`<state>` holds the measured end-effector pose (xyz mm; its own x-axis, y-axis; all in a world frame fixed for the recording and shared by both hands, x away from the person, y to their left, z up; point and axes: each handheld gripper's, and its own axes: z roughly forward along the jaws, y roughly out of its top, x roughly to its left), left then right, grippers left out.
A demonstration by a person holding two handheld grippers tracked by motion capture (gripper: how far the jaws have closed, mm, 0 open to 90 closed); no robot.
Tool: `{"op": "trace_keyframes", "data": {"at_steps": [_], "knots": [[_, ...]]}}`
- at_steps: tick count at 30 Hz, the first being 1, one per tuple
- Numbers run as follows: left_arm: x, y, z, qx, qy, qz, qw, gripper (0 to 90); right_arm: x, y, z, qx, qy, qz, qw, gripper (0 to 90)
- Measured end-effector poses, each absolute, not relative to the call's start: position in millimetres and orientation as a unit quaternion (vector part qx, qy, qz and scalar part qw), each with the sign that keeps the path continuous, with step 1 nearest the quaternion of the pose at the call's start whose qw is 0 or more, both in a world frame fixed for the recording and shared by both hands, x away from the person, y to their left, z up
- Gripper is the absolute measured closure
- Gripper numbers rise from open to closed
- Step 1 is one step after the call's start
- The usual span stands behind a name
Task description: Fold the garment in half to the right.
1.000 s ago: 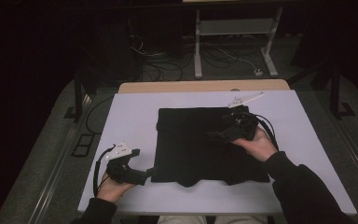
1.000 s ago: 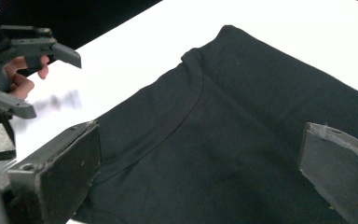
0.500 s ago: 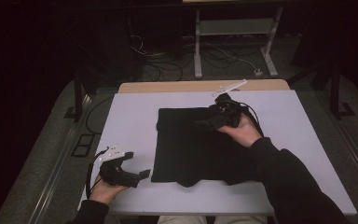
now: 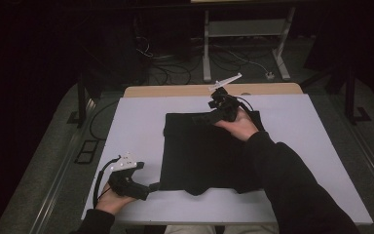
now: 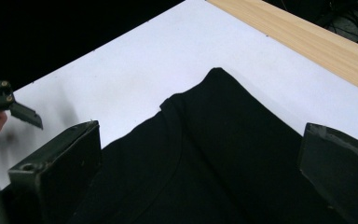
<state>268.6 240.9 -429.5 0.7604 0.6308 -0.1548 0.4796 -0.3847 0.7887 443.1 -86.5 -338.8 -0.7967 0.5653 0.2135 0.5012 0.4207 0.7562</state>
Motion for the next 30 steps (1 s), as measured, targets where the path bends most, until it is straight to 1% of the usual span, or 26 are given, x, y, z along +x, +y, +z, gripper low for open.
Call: {"op": "trace_keyframes", "data": {"at_steps": [15,23,30], "knots": [[268.8,228.0,-437.2,0.846,0.312,0.067,0.427,0.0,471.4,-58.6,-342.5,0.316,0.844,0.430,0.045,0.0],[268.8,224.0,-439.0,0.853,0.300,0.052,0.425,0.0,485.3,-36.1,-343.1,0.312,0.848,0.427,0.042,0.0],[270.3,222.0,-440.8,0.857,0.297,0.050,0.419,0.0,495.3,-14.3,-352.6,0.312,0.850,0.422,0.038,0.0]]}}
